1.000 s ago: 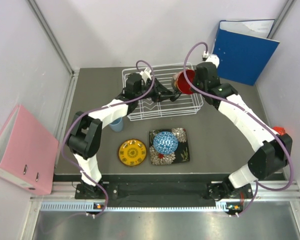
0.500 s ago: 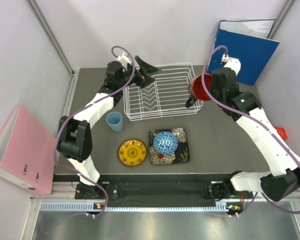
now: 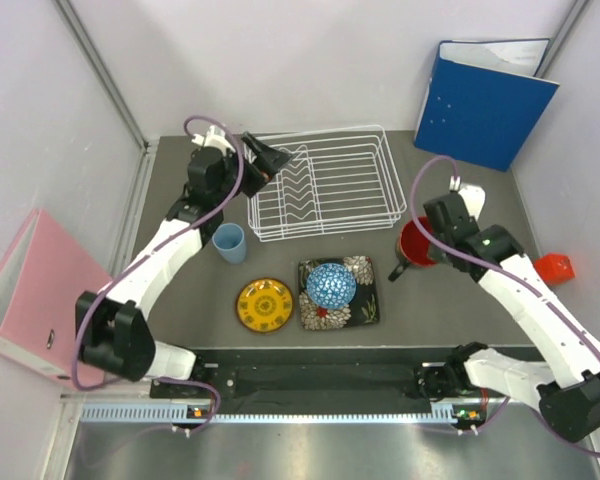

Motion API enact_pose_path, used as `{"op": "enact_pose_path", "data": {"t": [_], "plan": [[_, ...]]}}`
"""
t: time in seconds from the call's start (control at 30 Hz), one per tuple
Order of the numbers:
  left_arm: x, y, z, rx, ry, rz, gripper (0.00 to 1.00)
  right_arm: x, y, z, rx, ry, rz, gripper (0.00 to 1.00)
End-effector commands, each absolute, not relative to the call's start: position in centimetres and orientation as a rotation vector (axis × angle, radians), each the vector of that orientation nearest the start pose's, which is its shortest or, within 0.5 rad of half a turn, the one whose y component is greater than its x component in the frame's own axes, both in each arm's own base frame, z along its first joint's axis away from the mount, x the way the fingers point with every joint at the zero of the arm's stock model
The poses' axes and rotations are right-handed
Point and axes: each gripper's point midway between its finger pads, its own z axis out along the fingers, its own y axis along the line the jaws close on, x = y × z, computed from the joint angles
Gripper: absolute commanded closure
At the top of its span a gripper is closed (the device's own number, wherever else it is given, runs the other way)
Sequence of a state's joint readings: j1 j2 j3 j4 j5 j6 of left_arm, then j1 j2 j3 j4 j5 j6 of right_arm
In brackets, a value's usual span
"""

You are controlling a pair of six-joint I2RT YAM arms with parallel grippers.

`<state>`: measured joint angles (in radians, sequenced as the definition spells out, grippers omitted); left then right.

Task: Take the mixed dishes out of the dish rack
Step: Place the cup at the center of the board.

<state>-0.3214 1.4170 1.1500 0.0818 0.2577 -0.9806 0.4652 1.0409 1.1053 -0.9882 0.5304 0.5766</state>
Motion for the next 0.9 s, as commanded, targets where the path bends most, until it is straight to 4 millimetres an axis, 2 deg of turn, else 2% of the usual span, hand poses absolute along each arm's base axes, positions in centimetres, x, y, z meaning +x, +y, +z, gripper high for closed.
{"op": "enact_pose_path", "data": {"t": [0.0,0.07,0.1,0.23,0.3,0.4,0.67,0.87], "plan": [[39.2,-19.6,31.4,-0.405,1.793,-1.026,0.01,27.4,6.9,20.5,0.475,2.215,0.035,1.00],[38.3,-19.6,31.1,-0.390,1.801,-1.022,0.01,28.2,7.5,19.0,0.477,2.242,0.043,1.00],[37.7,-19.5,31.8,-0.370,1.786,-1.021,0.01,28.4,7.6,18.5,0.479,2.249,0.036,1.00],[36.0,-19.9,32.5,-0.334,1.785,-1.034,0.01,29.5,7.9,15.7,0.476,2.321,-0.005,1.00],[35.1,-20.1,33.2,-0.316,1.768,-1.050,0.01,29.9,7.8,15.1,0.481,2.324,-0.015,1.00],[34.2,-20.2,33.2,-0.309,1.763,-1.054,0.01,30.2,7.2,13.8,0.495,2.334,-0.044,1.00],[33.0,-20.8,31.4,-0.291,1.824,-1.054,0.01,30.3,6.1,9.6,0.547,2.411,-0.013,1.00],[32.7,-21.3,30.9,-0.283,1.839,-1.045,0.01,30.1,6.2,8.4,0.531,2.446,-0.013,1.00]]}}
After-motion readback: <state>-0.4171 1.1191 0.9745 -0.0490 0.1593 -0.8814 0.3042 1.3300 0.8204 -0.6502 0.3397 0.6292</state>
